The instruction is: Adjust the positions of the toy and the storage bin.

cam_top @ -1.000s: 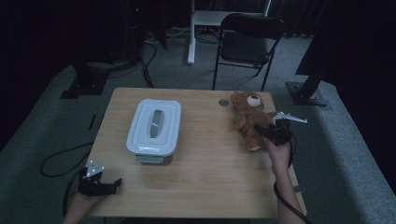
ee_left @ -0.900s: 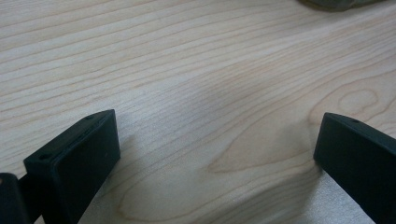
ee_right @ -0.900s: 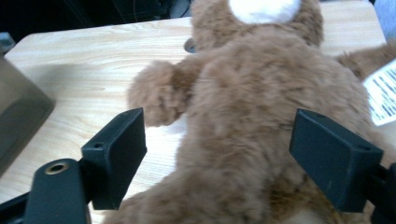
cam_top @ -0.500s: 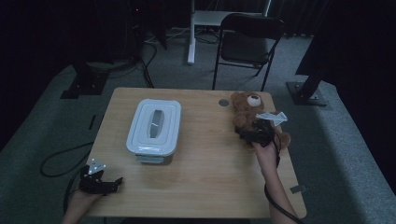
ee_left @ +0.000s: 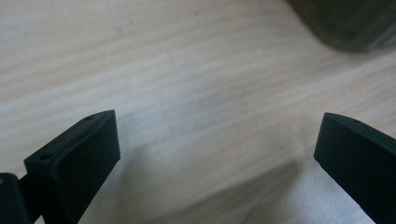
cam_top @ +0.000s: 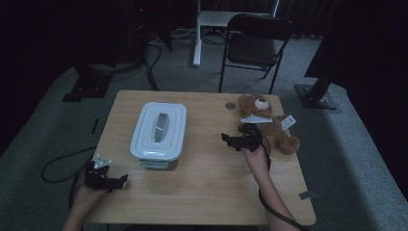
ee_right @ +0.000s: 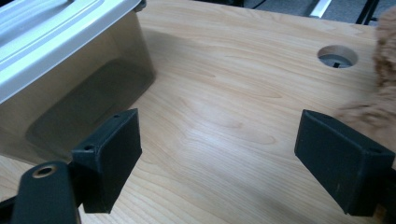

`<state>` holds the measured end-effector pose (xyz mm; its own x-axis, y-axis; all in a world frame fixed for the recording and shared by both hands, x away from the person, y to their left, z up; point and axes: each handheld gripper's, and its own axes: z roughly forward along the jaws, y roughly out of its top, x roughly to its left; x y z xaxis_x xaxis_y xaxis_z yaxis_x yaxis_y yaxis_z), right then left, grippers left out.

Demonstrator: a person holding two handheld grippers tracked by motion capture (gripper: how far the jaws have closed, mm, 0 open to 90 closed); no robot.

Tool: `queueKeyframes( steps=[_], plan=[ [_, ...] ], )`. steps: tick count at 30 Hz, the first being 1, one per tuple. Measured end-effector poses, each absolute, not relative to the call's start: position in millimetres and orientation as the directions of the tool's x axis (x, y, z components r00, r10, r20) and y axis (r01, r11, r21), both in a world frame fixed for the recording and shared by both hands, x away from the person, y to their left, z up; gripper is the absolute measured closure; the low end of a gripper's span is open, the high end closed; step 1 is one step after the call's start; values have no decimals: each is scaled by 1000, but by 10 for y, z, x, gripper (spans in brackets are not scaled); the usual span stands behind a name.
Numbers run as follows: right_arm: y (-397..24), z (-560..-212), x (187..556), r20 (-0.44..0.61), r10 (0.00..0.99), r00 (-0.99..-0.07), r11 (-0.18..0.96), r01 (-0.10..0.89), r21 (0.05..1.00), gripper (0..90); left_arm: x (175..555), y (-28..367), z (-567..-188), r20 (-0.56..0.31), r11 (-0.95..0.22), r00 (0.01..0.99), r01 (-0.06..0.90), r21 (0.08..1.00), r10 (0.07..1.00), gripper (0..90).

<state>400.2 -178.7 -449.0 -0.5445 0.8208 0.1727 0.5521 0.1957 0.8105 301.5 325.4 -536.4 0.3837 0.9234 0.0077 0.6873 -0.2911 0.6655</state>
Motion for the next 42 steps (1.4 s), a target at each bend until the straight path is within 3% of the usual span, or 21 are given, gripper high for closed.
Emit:
queueKeyframes(
  steps=[9, 14, 18, 28, 36, 40, 42],
  plan=[
    [-1589, -4438, 4015, 307, 782, -542, 111, 607, 787, 139, 3235, 3184, -5318, 29, -301, 383, 676, 672, 923, 11],
    [-1484, -4371, 4019, 331, 770, -545, 83, 601, 795, 139, 3388, 3191, -5279, 2, -262, 365, 664, 700, 931, 11],
    [-1245, -4303, 4020, 351, 742, -571, 97, 609, 787, 138, 3557, 3195, -5269, 41, -273, 344, 662, 698, 938, 11],
    [-646, -4262, 4021, 350, 712, -608, 153, 621, 768, 139, 3752, 3091, -5269, 30, -267, 354, 641, 719, 935, 11],
    [-425, -4398, 4066, 415, 695, -586, 144, 680, 719, 162, 3744, 2955, -5253, 4, -278, 399, 631, 724, 917, 10],
    [-353, -4409, 4047, 359, 717, -597, 197, 668, 718, 164, 3717, 2869, -5235, 36, -306, 406, 626, 717, 913, 11],
    [-370, -4431, 4053, 355, 720, -596, 207, 672, 711, 216, 3691, 2810, -5227, 39, -319, 420, 623, 714, 907, 11]
  ],
)
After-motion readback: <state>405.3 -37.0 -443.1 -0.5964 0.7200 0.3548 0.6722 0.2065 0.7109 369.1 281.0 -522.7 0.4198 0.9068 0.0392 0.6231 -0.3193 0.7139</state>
